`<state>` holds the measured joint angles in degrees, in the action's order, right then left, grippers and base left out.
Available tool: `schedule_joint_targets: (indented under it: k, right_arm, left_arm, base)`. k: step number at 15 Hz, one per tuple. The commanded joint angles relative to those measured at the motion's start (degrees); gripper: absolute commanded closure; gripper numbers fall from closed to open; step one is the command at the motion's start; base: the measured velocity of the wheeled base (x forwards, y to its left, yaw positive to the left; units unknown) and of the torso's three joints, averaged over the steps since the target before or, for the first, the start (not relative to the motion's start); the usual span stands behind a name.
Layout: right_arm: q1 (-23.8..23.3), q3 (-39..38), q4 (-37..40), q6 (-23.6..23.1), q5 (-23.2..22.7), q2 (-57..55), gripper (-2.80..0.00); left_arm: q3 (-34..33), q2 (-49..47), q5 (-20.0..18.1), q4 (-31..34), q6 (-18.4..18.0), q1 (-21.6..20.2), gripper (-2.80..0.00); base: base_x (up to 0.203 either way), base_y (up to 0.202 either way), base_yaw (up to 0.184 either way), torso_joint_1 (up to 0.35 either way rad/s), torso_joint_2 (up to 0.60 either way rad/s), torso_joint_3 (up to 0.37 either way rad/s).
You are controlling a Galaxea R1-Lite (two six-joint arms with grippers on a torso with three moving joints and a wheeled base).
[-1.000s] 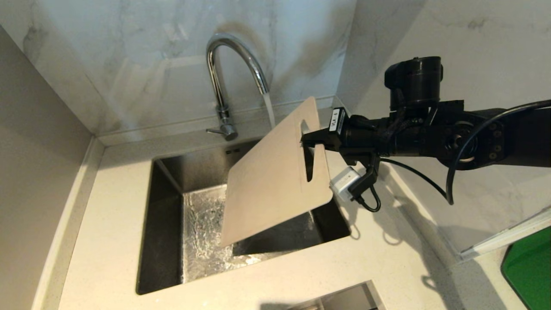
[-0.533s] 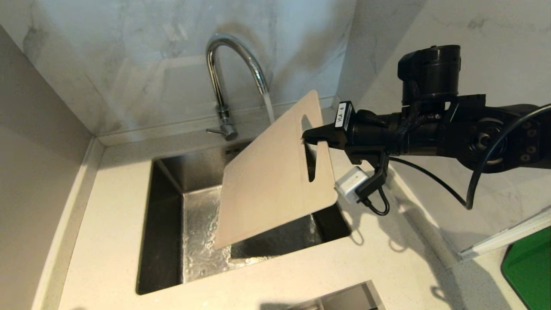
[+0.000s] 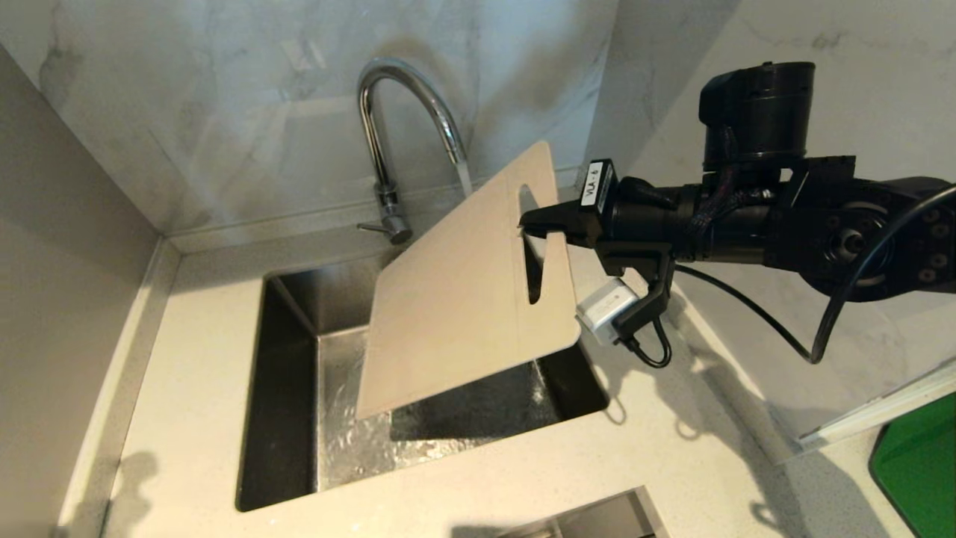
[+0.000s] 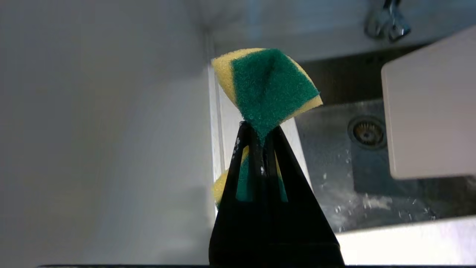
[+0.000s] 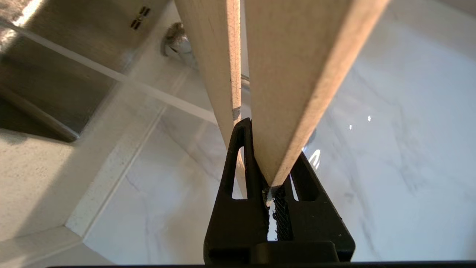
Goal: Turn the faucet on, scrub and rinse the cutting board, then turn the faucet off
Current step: Scrub the cutting board underwater
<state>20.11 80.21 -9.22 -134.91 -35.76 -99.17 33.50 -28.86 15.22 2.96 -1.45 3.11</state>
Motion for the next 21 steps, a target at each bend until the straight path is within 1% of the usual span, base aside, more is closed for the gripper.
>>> schedule_joint_targets:
  k: [1, 2, 3, 5, 6, 7, 9, 11, 13, 15, 17, 19, 20, 21]
  right_arm:
    - [0.31, -0.43, -1.15, -0.61, -0.19, -0.30, 0.00]
    - [0.45, -0.49, -1.15, -0.53, -0.19, -0.49, 0.00]
    - [0.45, -0.49, -1.15, -0.53, -0.19, -0.59, 0.00]
    - [0.45, -0.49, -1.15, -0.37, -0.19, -0.59, 0.00]
    - [0.45, -0.49, -1.15, 0.13, -0.19, -0.59, 0.00]
    - [0.45, -0.40, -1.15, 0.26, -0.19, -0.59, 0.00]
    - [0.45, -0.40, -1.15, 0.26, -0.19, -0.67, 0.00]
    - [0.45, -0.40, -1.15, 0.26, -0.23, -0.67, 0.00]
    - [0.45, -0.40, -1.15, 0.35, -0.28, -0.67, 0.00]
    - [0.45, -0.40, -1.24, 0.70, -0.28, -0.67, 0.00]
    - [0.45, -0.32, -1.24, 0.70, -0.28, -0.68, 0.00]
    - [0.45, -0.32, -1.24, 0.70, -0.28, -0.85, 0.00]
    - [0.45, -0.32, -1.24, 0.70, -0.28, -0.85, 0.00]
    - [0.45, -0.23, -1.24, 0.72, -0.28, -0.94, 0.00]
  left_arm:
    - [7.12, -8.49, 0.46, 0.03, -1.79, -0.21, 0.00]
    - [9.30, -10.48, 0.53, 0.03, -2.51, -0.62, 0.00]
    - [11.46, -12.71, 0.57, 0.05, -2.98, -2.03, 0.00]
    - [15.12, -16.83, 0.08, 0.04, -4.29, -7.84, 0.00]
    - [17.42, -18.55, -0.94, 0.04, -4.79, -9.54, 0.00]
    - [19.68, -20.35, -2.20, 0.03, -5.12, -10.50, 0.00]
    - [23.86, -24.25, -3.30, 0.03, -5.48, -11.60, 0.00]
    - [29.92, -28.72, -4.87, 0.53, -5.76, -12.19, 0.00]
    - [37.51, -33.91, -6.61, 1.86, -5.98, -13.87, 0.00]
    - [46.02, -38.16, -8.03, 5.96, -6.14, -15.02, 0.00]
    - [53.66, -42.27, -9.62, 12.09, -6.17, -15.68, 0.00]
    - [58.10, -45.23, -10.76, 17.76, -6.02, -15.84, 0.00]
    - [60.04, -46.44, -11.87, 20.92, -5.43, -15.79, 0.00]
    - [61.82, -47.65, -12.76, 23.63, -3.96, -15.67, 0.00]
  base:
    - [0.000, 0.000, 0.000, 0.000, 0.00, 0.000]
    - [0.000, 0.000, 0.000, 0.000, 0.00, 0.000]
    - [0.000, 0.000, 0.000, 0.000, 0.00, 0.000]
    - [0.000, 0.000, 0.000, 0.000, 0.00, 0.000]
    - [0.000, 0.000, 0.000, 0.000, 0.00, 0.000]
    - [0.000, 0.000, 0.000, 0.000, 0.00, 0.000]
    - [0.000, 0.000, 0.000, 0.000, 0.00, 0.000]
    - [0.000, 0.000, 0.000, 0.000, 0.00, 0.000]
    - [0.000, 0.000, 0.000, 0.000, 0.00, 0.000]
    - [0.000, 0.000, 0.000, 0.000, 0.00, 0.000]
    - [0.000, 0.000, 0.000, 0.000, 0.00, 0.000]
    - [0.000, 0.000, 0.000, 0.000, 0.00, 0.000]
    - [0.000, 0.000, 0.000, 0.000, 0.00, 0.000]
    - [0.000, 0.000, 0.000, 0.000, 0.00, 0.000]
